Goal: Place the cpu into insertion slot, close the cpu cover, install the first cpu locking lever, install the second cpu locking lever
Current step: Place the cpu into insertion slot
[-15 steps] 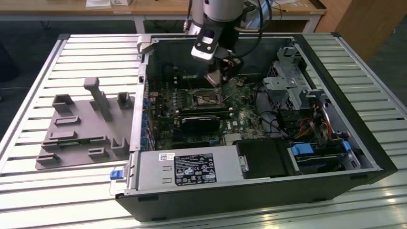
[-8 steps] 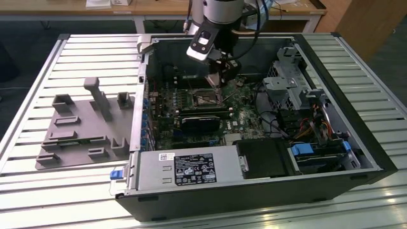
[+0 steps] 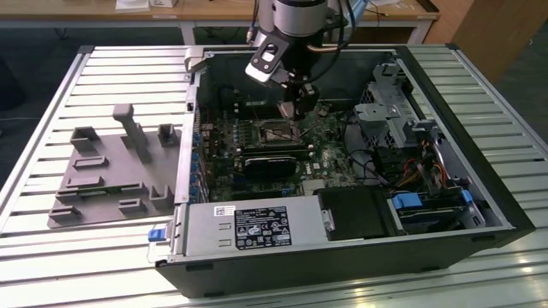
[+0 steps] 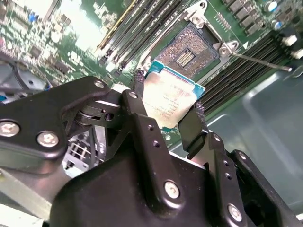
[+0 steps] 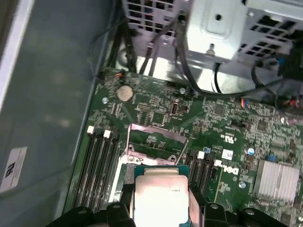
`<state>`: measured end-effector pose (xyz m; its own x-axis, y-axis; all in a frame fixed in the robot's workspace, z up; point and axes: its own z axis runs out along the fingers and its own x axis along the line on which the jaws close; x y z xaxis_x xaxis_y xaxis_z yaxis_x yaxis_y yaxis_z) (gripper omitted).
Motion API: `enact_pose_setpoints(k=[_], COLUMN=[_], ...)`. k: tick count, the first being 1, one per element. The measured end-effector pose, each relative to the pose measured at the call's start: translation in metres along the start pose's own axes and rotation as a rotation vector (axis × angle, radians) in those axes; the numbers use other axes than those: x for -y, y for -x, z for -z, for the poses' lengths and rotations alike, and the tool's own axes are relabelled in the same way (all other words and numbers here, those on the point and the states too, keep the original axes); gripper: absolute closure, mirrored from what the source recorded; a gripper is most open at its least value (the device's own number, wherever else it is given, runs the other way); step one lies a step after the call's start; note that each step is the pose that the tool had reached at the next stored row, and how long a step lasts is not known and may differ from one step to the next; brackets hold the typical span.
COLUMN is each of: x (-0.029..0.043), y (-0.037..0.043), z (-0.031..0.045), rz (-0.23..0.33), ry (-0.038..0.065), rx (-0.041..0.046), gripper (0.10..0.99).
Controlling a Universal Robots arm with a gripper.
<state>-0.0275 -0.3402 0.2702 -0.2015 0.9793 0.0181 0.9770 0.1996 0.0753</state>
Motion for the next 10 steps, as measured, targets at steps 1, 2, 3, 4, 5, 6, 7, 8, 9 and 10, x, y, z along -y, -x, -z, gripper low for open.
enact_pose_setpoints(k=[1, 2, 3, 4, 5, 6, 7, 8, 9, 10], x=[0.0001, 0.0001, 0.0002, 0.0003, 0.0004, 0.0004, 0.0005, 0.0006, 0.0007, 0.0008], y=[0.0, 0.0, 0.0, 0.0001, 0.0001, 0.0001, 0.0001, 0.0001, 0.0002, 0.0001], z=[-0.0009, -0.002, -0.0029, -0.0039, -0.0048, -0.0057, -0.0066, -0.0074, -0.0081, -0.0087], rz=[-0.018, -0.037, -0.055, -0.073, -0.091, -0.108, -0.126, -0.141, -0.153, -0.16], ry=[0.0, 0.001, 0.001, 0.001, 0.002, 0.002, 0.002, 0.002, 0.002, 0.002], rx=[0.0014, 0.0028, 0.0041, 0.0055, 0.0069, 0.0083, 0.0099, 0.0118, 0.015, 0.0192], gripper=[0.549, 0.549, 0.549, 0.549, 0.549, 0.549, 0.549, 0.549, 0.549, 0.549])
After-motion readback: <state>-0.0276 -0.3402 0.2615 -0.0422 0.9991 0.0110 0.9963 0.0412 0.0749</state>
